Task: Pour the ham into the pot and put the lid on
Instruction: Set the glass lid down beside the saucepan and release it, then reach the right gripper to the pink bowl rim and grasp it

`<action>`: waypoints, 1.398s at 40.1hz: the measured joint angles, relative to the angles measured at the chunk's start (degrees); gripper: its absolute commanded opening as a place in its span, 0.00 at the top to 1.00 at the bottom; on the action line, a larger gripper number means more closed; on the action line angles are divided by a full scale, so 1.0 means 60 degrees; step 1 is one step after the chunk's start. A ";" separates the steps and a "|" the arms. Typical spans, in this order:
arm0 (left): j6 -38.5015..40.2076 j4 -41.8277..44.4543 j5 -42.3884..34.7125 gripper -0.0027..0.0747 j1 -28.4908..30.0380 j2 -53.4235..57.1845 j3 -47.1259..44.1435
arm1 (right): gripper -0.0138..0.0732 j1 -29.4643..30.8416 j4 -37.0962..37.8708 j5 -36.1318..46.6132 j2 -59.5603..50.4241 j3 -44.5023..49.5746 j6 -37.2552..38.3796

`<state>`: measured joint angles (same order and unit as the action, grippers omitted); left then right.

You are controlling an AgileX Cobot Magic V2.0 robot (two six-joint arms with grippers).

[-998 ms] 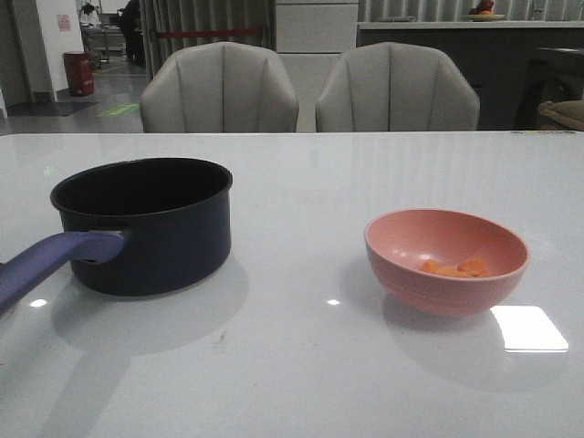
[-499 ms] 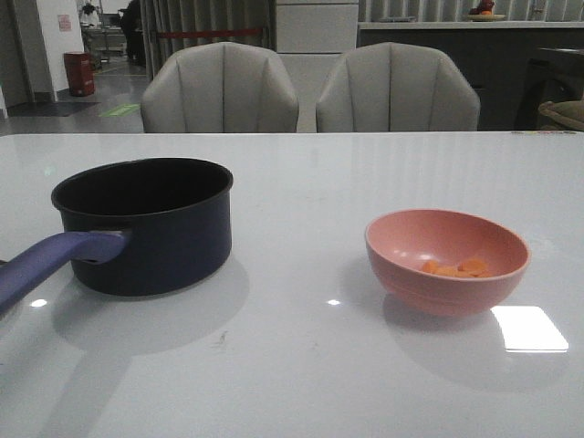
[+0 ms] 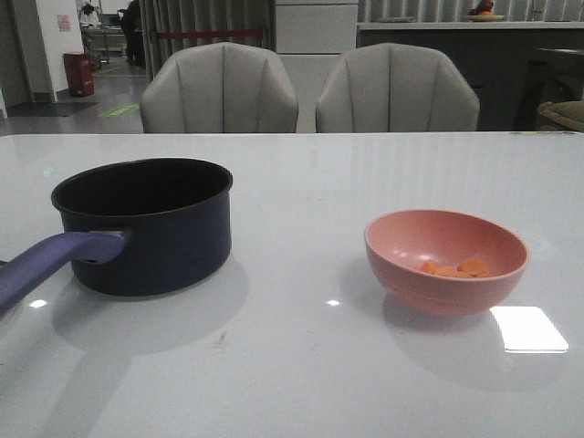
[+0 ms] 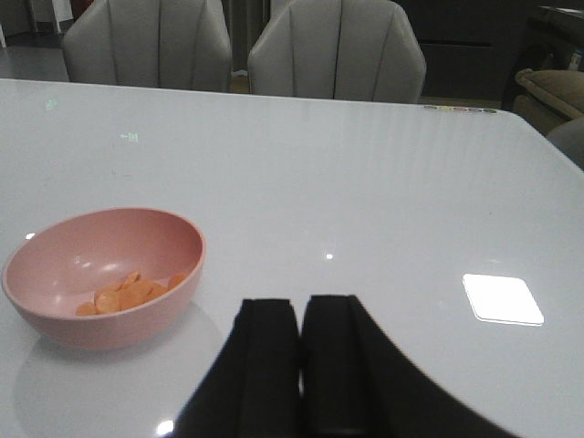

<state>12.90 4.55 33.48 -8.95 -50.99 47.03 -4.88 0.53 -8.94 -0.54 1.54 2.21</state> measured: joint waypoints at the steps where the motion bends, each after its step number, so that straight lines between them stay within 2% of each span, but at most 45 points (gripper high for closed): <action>1: 0.0000 0.0000 -0.0113 0.31 0.0000 0.0280 -0.0198 | 0.66 0.0000 0.0000 0.0000 0.0000 0.0000 0.0000; 14: 0.0000 0.0000 -0.1475 0.31 -0.0022 0.4054 -0.3157 | 0.66 0.0000 0.0000 0.0000 0.0000 0.0000 0.0000; 21: -0.0006 0.0000 -0.2021 0.31 -0.0119 0.5674 -0.4056 | 0.66 0.0000 0.0000 0.0000 0.0000 0.0000 0.0000; 34: -0.0022 0.0000 -0.2525 0.31 -0.1216 0.6612 -0.4801 | 0.66 0.0000 0.0000 0.0158 0.0000 0.0000 0.0000; 41: -0.0022 0.0000 -0.2545 0.31 -0.1254 0.6634 -0.4819 | 0.66 0.0000 -0.0088 0.1608 0.0000 0.0014 0.0017; 43: -0.0022 0.0018 -0.2545 0.31 -0.1254 0.6634 -0.4838 | 0.66 0.0000 -0.0088 0.1645 0.0000 -0.0173 0.0021; 48: -0.0022 0.0018 -0.2527 0.31 -0.1254 0.6634 -0.4838 | 0.66 0.0000 -0.0192 0.0595 0.0261 -0.1557 0.0021; 56: -0.0022 0.0018 -0.2491 0.31 -0.1254 0.6634 -0.4838 | 0.66 0.0000 -0.0232 -0.1661 0.2329 -0.3666 0.0021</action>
<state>12.76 4.66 18.54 -16.47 -11.19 18.00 -4.88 -0.86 -18.91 13.44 -20.46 2.33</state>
